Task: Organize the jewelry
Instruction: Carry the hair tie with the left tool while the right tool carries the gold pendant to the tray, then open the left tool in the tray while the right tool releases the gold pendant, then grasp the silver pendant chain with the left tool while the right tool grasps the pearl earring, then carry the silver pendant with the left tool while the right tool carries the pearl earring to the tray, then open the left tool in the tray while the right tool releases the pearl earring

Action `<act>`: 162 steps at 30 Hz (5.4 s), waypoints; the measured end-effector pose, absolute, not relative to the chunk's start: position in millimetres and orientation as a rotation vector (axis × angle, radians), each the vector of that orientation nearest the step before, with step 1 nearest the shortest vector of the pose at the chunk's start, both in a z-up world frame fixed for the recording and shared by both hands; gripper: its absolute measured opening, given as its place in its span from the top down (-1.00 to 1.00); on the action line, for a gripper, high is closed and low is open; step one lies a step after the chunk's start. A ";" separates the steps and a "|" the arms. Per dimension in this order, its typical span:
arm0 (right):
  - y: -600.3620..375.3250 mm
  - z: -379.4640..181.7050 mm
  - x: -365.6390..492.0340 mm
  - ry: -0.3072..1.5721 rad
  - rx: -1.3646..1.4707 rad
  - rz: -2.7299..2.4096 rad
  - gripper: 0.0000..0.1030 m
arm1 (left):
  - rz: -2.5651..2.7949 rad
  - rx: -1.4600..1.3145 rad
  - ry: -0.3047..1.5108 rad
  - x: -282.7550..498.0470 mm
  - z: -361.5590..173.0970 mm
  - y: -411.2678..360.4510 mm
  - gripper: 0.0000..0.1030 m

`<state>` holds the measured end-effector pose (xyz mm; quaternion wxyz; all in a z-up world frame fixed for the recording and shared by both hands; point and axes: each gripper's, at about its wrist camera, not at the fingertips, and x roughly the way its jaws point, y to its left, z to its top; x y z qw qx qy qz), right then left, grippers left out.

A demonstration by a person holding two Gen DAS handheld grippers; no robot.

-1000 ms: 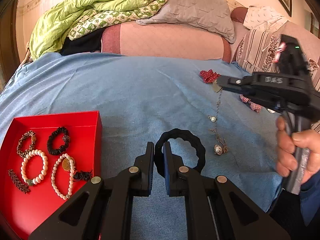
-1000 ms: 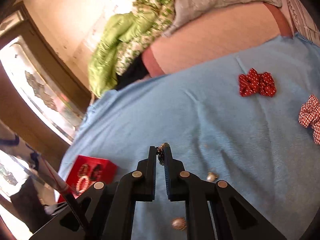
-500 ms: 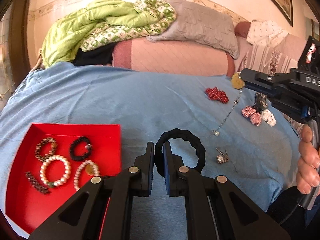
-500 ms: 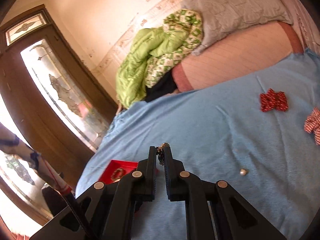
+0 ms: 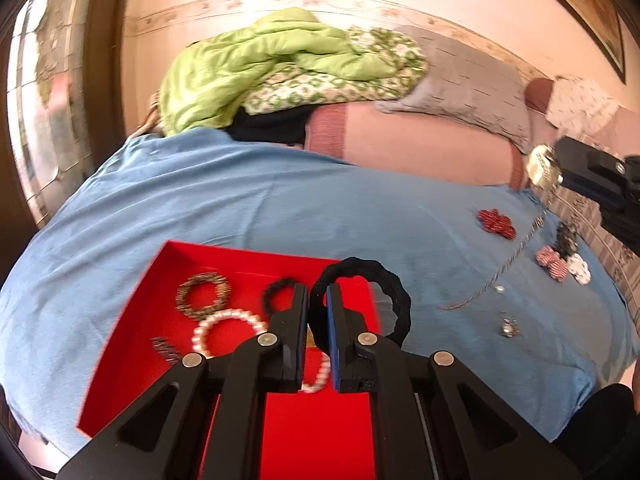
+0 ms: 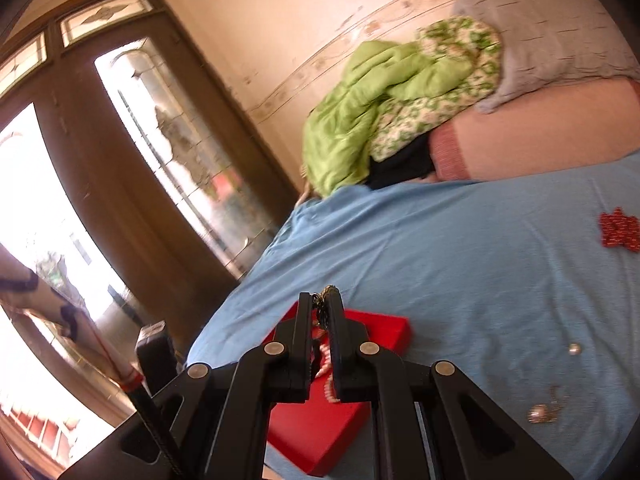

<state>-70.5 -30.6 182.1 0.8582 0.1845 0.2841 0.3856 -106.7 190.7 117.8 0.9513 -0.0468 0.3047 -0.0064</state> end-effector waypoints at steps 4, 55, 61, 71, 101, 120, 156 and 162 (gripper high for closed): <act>1.0 175.7 -72.2 0.629 0.361 0.856 0.84 | 0.035 -0.130 0.630 -110.2 112.3 220.0 0.84; -2.6 98.4 -38.3 0.861 0.298 0.719 0.79 | -0.088 -0.161 0.709 -97.1 91.9 211.0 0.29; -128.1 93.6 -7.7 0.851 0.381 0.451 0.78 | -0.384 -0.083 0.831 -77.8 78.8 107.6 0.29; -204.3 67.1 -0.6 0.863 0.574 0.323 0.75 | -0.527 0.038 0.959 -40.3 39.2 -25.5 0.29; -156.1 19.4 52.2 1.057 0.301 0.273 0.68 | -0.442 -0.004 0.831 -32.7 44.0 -3.4 0.73; -159.2 49.8 41.4 0.920 0.285 0.330 0.76 | -0.414 -0.036 0.754 -38.9 76.9 16.4 0.73; 113.3 55.0 -81.4 0.996 0.116 0.965 0.75 | 0.118 -0.452 0.833 -135.2 73.6 314.1 0.73; 124.1 40.1 -87.2 1.014 0.036 0.929 0.72 | 0.168 -0.473 0.837 -133.9 70.1 315.7 0.72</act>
